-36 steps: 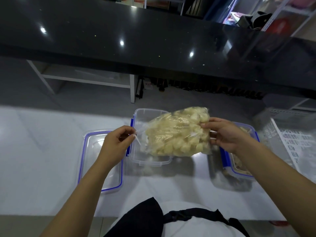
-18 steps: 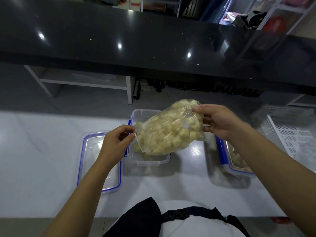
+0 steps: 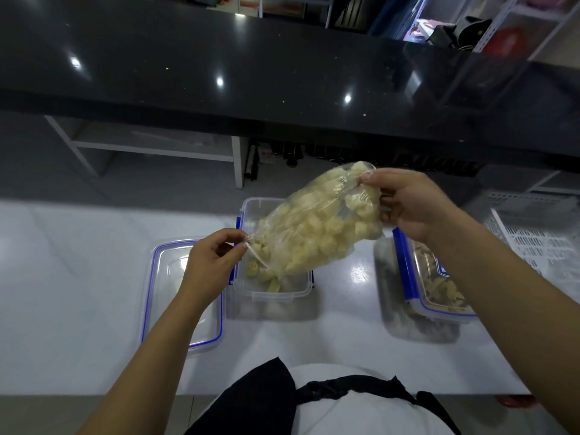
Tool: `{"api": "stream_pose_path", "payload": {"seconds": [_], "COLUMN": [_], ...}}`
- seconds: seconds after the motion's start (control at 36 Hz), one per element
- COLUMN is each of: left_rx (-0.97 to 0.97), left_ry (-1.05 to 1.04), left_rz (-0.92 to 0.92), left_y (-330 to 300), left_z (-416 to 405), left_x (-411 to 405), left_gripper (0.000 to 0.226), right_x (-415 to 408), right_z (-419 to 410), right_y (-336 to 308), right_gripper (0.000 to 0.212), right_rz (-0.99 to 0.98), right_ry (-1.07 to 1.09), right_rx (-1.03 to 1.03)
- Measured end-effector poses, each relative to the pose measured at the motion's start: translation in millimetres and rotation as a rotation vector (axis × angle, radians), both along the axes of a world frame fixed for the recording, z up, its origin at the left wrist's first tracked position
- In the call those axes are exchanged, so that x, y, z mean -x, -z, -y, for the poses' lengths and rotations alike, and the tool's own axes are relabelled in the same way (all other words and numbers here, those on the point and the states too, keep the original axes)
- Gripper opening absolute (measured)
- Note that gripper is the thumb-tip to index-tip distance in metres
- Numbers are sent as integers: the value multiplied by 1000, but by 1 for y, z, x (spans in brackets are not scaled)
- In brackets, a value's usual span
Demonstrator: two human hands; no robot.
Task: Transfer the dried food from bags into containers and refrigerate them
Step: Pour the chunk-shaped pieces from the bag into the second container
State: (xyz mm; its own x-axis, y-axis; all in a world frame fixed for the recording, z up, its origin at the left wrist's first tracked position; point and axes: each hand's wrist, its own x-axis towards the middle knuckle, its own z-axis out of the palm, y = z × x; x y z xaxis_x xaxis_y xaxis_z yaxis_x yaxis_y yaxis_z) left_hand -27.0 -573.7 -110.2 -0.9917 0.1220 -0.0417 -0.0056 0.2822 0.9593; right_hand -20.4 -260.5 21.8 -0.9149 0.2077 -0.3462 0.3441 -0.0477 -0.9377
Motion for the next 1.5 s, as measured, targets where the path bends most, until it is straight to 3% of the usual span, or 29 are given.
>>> {"api": "stream_pose_path", "payload": {"seconds": [0.17, 0.39, 0.53, 0.64, 0.75, 0.86, 0.97, 1.17, 1.28, 1.5], "left_rx": [105, 127, 55, -66, -90, -140, -192, -356, -399, -428], "left_ry": [41, 24, -12, 194, 439, 504, 479, 280, 204, 155], "left_rz": [24, 6, -74, -15, 106, 132, 136, 6, -54, -44], "left_y": [2, -5, -30, -60, -78, -83, -77, -82, -84, -76], "left_z": [-6, -10, -6, -11, -26, -41, -48, -57, -53, -45], "left_x": [-6, -8, 10, 34, 52, 63, 73, 76, 77, 75], "left_gripper": [18, 17, 23, 27, 45, 28, 8, 13, 12, 18], "right_x": [-4, 1, 3, 3, 3, 2, 1, 1, -9, -25], "right_z": [7, 15, 36, 53, 61, 58, 55, 49, 46, 30], "right_y": [17, 6, 2, 4, 7, 7, 8, 22, 45, 72], "right_gripper": [17, 11, 5, 17, 17, 12, 11, 21, 41, 13], "right_rz": [77, -68, -145, -156, -183, -179, -175, -148, -130, 16], "right_ry": [3, -79, -247, -357, -410, -442, -415, -319, -350, -173], "right_rx": [-107, -130, -175, -230, -214, -237, -254, -275, -458, -292]}}
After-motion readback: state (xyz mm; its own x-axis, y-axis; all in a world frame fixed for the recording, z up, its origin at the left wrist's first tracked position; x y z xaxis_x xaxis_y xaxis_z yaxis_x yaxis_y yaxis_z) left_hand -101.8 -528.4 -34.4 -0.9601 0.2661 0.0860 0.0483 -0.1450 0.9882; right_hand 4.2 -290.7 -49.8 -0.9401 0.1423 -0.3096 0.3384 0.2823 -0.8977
